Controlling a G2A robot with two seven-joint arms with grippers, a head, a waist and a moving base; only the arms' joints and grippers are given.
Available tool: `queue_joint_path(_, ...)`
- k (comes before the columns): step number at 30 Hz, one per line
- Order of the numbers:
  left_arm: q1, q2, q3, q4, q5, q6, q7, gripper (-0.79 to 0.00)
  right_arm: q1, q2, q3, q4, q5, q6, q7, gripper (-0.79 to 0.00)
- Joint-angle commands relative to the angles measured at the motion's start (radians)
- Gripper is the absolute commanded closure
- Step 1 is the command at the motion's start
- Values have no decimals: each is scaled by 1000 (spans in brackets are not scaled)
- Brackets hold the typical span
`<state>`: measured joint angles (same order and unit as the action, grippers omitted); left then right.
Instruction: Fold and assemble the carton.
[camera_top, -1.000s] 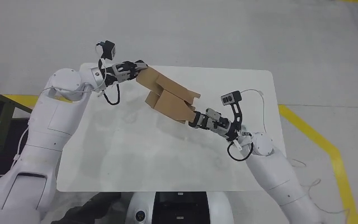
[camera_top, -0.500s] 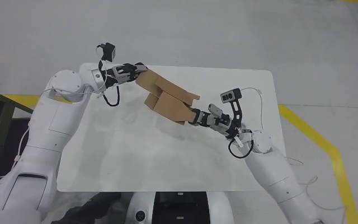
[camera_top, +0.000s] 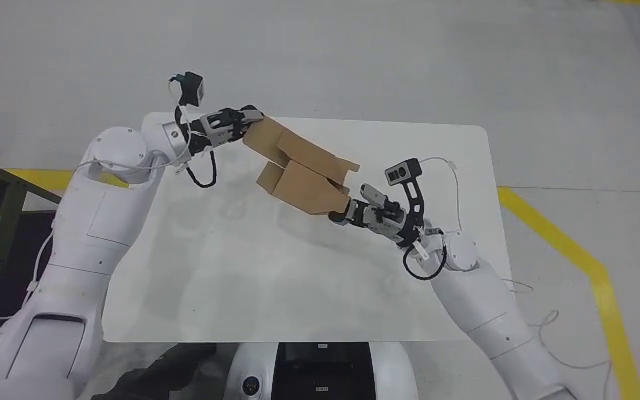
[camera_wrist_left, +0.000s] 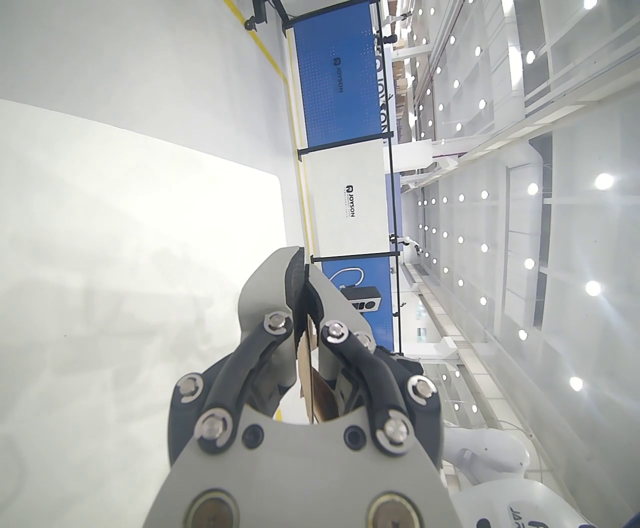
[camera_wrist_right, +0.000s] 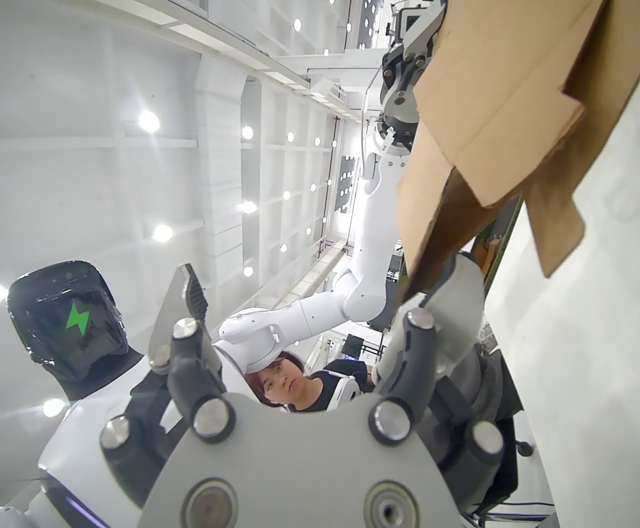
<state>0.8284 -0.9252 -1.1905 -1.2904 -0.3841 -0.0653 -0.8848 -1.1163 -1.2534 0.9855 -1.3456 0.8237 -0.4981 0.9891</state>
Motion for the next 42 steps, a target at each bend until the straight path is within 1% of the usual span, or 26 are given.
queue_joint_path(1, 2, 0, -1, -4, 6, 2, -2, 0, 4, -2, -1, 6, -7, 0, -1, -548)
queue_joint_path(3, 4, -1, -2, -6, 10, 2, -3, 0, 7, -4, 0, 11, -16, -3, -5, -489)
queue_joint_path(4, 4, -1, -3, -6, 11, 2, -4, 0, 8, -4, 2, 14, -22, -3, -8, -496)
queue_joint_path(6, 6, -1, -5, -4, 13, 3, -5, 0, 8, -4, 6, 18, -36, -2, -11, -551)
queue_joint_path(7, 5, -2, -6, -4, 14, 4, -6, 0, 8, -4, 10, 20, -43, -1, -14, -613)
queue_joint_path(9, 6, -2, -8, -3, 14, 5, -6, 0, 7, -3, 16, 22, -59, 2, -21, -674)
queue_joint_path(10, 6, -2, -9, -2, 15, 5, -6, 0, 6, -3, 19, 22, -69, 4, -25, -677)
queue_joint_path(16, 7, -3, -15, -6, 43, 3, 2, 0, 1, 0, 32, 13, -147, 18, -51, -650)
queue_joint_path(21, 9, -3, -22, -8, 62, 2, 8, 0, -9, 4, 47, 1, -191, 22, -73, -656)
queue_joint_path(33, 18, -4, -25, -20, 109, -4, 12, 0, -19, 7, 84, -15, -202, 21, -80, -653)
queue_joint_path(36, 20, -5, -25, -23, 113, -5, 15, 0, -20, 7, 87, -17, -197, 29, -75, -631)
queue_joint_path(37, 20, -5, -25, -24, 113, -4, 15, 0, -19, 7, 85, -17, -197, 34, -74, -594)
queue_joint_path(39, 20, -7, -25, -26, 112, -3, 20, 0, -17, 5, 77, -14, -201, 44, -74, -566)
queue_joint_path(41, 21, -8, -26, -29, 113, -4, 32, 0, -13, 2, 66, -10, -202, 54, -75, -557)
queue_joint_path(42, 22, -9, -26, -30, 114, -2, 36, 0, -11, 0, 61, -7, -202, 58, -74, -529)
